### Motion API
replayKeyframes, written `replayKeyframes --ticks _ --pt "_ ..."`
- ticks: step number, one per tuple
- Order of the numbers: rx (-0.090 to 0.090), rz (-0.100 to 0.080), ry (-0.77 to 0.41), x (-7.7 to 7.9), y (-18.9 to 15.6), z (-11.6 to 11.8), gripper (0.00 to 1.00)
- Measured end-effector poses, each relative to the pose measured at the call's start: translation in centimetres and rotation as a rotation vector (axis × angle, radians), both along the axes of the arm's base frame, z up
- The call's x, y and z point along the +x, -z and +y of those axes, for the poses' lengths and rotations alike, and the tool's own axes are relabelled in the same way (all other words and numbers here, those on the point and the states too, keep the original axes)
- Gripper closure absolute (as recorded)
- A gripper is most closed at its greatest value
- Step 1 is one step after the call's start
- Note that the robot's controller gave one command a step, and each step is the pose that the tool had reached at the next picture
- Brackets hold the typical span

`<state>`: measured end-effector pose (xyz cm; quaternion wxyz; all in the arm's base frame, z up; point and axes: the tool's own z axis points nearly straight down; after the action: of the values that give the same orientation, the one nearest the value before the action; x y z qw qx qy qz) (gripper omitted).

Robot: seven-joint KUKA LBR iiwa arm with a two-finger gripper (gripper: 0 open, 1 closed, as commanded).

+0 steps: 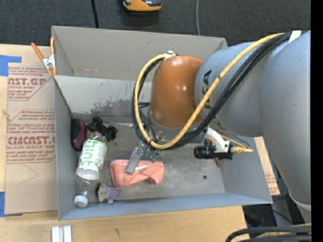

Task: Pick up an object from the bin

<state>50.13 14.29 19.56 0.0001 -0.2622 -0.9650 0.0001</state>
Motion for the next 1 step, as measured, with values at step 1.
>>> replayKeyframes --ticks 1 --pt "0.0 -0.002 -0.069 -0.15 2.61 -0.1 0.0"
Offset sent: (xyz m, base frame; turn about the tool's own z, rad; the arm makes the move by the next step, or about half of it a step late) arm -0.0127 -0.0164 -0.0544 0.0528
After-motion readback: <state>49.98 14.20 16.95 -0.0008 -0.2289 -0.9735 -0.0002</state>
